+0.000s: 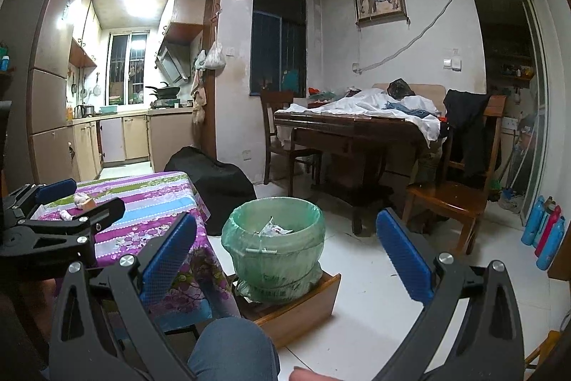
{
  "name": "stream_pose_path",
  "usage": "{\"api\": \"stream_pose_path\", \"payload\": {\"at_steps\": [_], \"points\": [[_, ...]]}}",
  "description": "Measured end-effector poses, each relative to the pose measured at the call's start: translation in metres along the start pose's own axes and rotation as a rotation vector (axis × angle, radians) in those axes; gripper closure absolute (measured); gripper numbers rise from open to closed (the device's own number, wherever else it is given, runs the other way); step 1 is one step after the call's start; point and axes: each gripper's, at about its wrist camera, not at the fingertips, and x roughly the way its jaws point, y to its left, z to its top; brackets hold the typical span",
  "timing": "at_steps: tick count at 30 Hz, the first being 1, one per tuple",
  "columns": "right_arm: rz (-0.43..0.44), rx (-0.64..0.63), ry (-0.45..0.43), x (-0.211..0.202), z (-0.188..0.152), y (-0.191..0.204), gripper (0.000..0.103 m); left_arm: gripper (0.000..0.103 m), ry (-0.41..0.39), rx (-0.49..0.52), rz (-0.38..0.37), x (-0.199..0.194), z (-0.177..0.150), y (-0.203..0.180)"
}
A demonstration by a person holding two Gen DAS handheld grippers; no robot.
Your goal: Collect trash
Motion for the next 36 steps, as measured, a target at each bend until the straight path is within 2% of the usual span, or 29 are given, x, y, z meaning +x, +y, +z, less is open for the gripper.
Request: {"api": "stream_pose_path", "payload": {"at_steps": [12,19,36], "points": [[0.007,0.000,0.003,0.000,0.001,0.004,0.005,0.005,-0.026,0.007,0.006,0.000,-0.004,0.000],[0.013,0.003,0.002,0.001,0.000,0.007,0.005,0.005,-0.079,0.024,0.002,-0.006,-0.006,-0.003],[0.031,0.031,0.001,0.004,-0.002,0.008,0.005,0.005,-0.051,0.026,0.014,0.002,-0.012,-0.002]]}}
